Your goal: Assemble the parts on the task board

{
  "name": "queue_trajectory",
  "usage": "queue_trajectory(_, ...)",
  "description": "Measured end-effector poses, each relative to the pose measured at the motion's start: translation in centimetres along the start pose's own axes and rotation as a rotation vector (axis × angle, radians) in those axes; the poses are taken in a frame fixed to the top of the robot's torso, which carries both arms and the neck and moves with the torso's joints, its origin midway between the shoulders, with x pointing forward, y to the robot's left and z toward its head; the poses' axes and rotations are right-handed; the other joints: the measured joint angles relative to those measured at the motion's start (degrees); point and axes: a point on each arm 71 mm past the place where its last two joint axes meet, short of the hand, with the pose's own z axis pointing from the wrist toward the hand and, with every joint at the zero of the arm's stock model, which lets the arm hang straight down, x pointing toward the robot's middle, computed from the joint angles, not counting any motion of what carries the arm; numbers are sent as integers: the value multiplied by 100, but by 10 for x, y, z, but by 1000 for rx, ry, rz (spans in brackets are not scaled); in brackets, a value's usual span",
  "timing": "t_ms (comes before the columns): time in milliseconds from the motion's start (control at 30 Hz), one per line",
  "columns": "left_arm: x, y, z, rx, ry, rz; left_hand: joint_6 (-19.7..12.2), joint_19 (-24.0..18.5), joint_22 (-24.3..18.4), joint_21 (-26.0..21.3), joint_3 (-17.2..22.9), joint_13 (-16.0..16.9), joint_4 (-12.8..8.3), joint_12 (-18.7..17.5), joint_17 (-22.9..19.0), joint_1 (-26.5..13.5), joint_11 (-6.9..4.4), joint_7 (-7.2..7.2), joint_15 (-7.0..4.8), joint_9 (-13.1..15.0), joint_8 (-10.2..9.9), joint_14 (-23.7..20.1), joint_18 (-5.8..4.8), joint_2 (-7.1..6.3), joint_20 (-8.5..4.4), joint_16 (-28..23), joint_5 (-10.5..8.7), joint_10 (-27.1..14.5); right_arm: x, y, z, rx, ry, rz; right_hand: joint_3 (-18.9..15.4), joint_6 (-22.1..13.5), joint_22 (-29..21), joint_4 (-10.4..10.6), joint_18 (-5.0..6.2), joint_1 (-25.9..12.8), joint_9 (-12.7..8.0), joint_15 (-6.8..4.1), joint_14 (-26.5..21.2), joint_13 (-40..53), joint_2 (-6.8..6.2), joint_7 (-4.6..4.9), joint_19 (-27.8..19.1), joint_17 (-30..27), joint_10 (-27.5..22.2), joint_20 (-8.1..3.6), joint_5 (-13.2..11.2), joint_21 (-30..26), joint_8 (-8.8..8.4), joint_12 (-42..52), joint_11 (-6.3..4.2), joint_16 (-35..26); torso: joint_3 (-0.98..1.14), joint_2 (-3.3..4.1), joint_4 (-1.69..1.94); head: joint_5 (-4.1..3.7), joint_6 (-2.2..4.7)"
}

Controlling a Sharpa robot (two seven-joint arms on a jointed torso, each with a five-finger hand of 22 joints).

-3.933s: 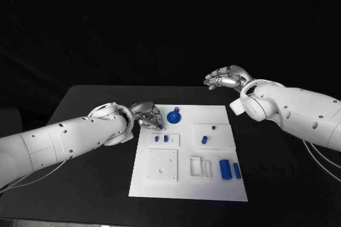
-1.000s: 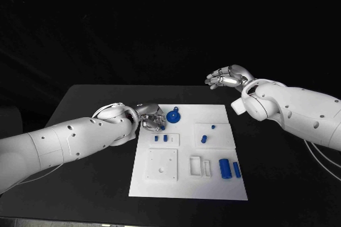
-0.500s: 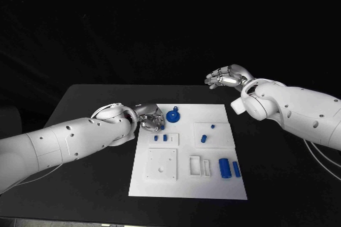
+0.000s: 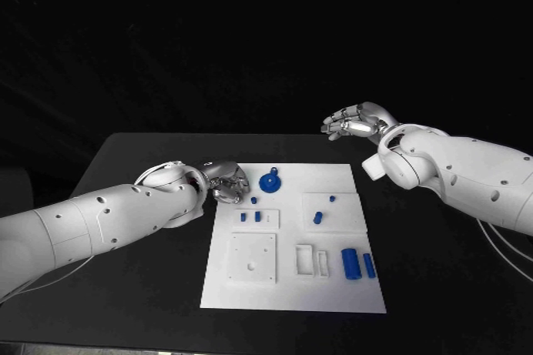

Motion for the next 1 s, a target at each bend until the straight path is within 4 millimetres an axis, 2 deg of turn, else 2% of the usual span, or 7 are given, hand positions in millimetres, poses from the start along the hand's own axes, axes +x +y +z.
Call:
queue_trajectory(200, -6, 16, -6, -29, -36, -18, 6, -5, 0, -22, 0, 0, 0, -90, -6, 26, 46, 22, 61, 0, 22, -61, -3, -26, 5, -23, 0, -143, -4, -5, -5, -3, 21, -47, 120, 94, 47, -211, 0, 309, 1, -5, 5, -8, 48, 17, -19, 23, 127, 22, -69, 0, 104, 89, -62, 0, 0, -1, -2, -21, 19)
queue_trajectory(367, -21, 23, -15, -20, -129, -103, 195, -12, -1, -22, 18, 6, 47, -104, -16, 26, 57, 76, 70, 47, 173, -71, -4, -25, 13, -43, 0, -172, -9, -9, -11, -12, 76, -142, 351, 346, 91, -231, 88, 541, 60, -157, 344, 14, 119, 54, 365, 94, 547, -13, -230, 164, 235, 143, -211, 128, 3, -3, -4, -93, 55)
queue_trajectory(467, -28, 25, -20, -13, -172, -222, 223, -178, -1, -182, 49, 21, 141, -105, -182, -92, 76, 64, 131, 70, 188, -302, -1, -5, 53, -405, -84, -192, -12, -13, -14, -22, 99, -240, 495, 503, 90, -233, 88, 554, 101, -278, 656, 26, 132, -4, 692, 159, 921, -109, -322, 288, 318, -7, -323, 241, 3, -3, -4, -148, 81)
queue_trajectory(533, -34, 28, -25, -13, -192, -330, 205, -338, -12, -324, 50, 21, 230, -176, -323, -222, 147, 82, 187, 70, 189, -504, -2, 41, 87, -716, -87, -263, -16, -16, -18, -27, 108, -308, 589, 603, 95, -230, 88, 592, 129, -448, 1001, 110, 94, -53, 1098, 260, 1262, -230, -383, 446, 354, -114, -436, 403, 2, -5, -4, -198, 96)
queue_trajectory(767, -50, 26, -38, 10, -232, -632, 75, -723, -195, -796, 55, 1, 237, -220, -704, -364, 318, 132, 354, 105, 222, -934, -9, 122, 228, -1634, -251, -520, -25, -18, -33, -40, 134, -470, 726, 693, 57, -231, 88, 645, 167, -738, 1610, 242, 41, -93, 1896, 593, 1411, -516, -622, 714, 384, -641, -444, 735, -3, -17, 11, -338, 148)
queue_trajectory(900, -56, 34, -47, -22, -257, -806, 74, -731, -233, -887, -99, 21, 319, -217, -757, -567, 326, 131, 362, 137, 273, -836, -14, 187, 236, -1871, -804, -529, -8, -13, -41, -58, 177, -599, 875, 827, 35, -162, 88, 689, 199, -861, 1949, 309, -57, -162, 2333, 805, 1420, -668, -1204, 848, 435, -954, -410, 882, 0, -37, 18, -351, 182)
queue_trajectory(1000, -56, 32, -50, -29, -262, -906, 74, -731, -233, -934, -301, 31, 328, -199, -757, -736, 313, 131, 357, 143, 284, -824, -25, 172, 236, -1966, -884, -517, 4, -12, -45, -67, 200, -689, 1076, 902, 15, 9, 88, 673, 200, -918, 2117, 389, -232, -184, 2566, 931, 1560, -756, -1583, 914, 438, -1107, -453, 960, 4, -57, 9, -337, 187)
